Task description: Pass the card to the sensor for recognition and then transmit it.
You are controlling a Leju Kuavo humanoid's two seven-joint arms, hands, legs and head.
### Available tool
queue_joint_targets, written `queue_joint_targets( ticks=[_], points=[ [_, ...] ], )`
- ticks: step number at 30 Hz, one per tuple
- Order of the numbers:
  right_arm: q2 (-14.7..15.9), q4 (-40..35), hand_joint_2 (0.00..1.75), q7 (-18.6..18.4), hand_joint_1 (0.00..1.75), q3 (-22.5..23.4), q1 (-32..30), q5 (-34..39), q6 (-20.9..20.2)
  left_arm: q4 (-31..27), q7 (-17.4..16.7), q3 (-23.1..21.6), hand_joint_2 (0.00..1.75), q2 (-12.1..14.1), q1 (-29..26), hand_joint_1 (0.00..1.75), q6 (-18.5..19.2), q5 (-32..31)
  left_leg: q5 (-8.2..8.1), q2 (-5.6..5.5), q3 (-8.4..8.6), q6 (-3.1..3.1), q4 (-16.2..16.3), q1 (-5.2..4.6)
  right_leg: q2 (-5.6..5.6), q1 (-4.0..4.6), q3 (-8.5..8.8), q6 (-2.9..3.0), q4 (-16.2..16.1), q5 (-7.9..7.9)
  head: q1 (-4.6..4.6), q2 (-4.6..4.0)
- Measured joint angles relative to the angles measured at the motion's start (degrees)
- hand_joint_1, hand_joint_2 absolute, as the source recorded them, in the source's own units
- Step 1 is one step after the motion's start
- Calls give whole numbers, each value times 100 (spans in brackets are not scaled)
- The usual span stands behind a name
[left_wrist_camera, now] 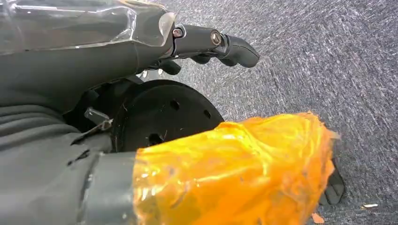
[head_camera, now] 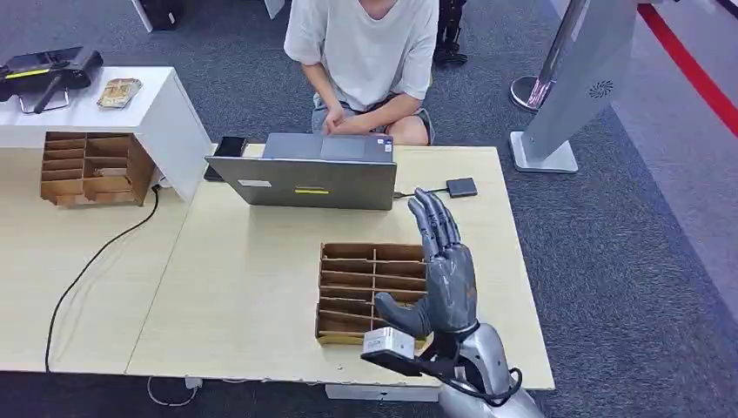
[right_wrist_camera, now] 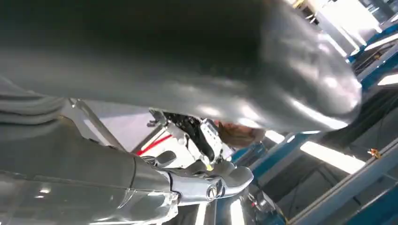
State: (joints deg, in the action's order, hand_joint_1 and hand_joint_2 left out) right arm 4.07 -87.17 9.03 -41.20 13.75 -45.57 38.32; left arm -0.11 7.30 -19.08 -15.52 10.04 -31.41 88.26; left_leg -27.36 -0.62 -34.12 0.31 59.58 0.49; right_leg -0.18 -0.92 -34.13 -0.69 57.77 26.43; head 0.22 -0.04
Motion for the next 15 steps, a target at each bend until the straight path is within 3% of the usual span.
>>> queue_joint_targets(
  ticks=[8,9,15],
  points=[
    [2,-271,0,253,0,-4,-537,65,0,0,-13,2,0,0,-1,0,2,2,0,0,-1,0,0,0,1,0,0,0,0,0,0,0],
    [2,-286,175,253,0,-4,-561,65,0,0,-13,2,0,0,0,0,2,2,0,1,0,0,0,0,1,0,0,0,0,0,0,0],
    [0,-323,175,354,0,-4,-739,81,0,0,-28,2,0,0,-1,0,2,0,0,0,0,0,0,0,-2,0,1,0,0,0,2,0]
  ],
)
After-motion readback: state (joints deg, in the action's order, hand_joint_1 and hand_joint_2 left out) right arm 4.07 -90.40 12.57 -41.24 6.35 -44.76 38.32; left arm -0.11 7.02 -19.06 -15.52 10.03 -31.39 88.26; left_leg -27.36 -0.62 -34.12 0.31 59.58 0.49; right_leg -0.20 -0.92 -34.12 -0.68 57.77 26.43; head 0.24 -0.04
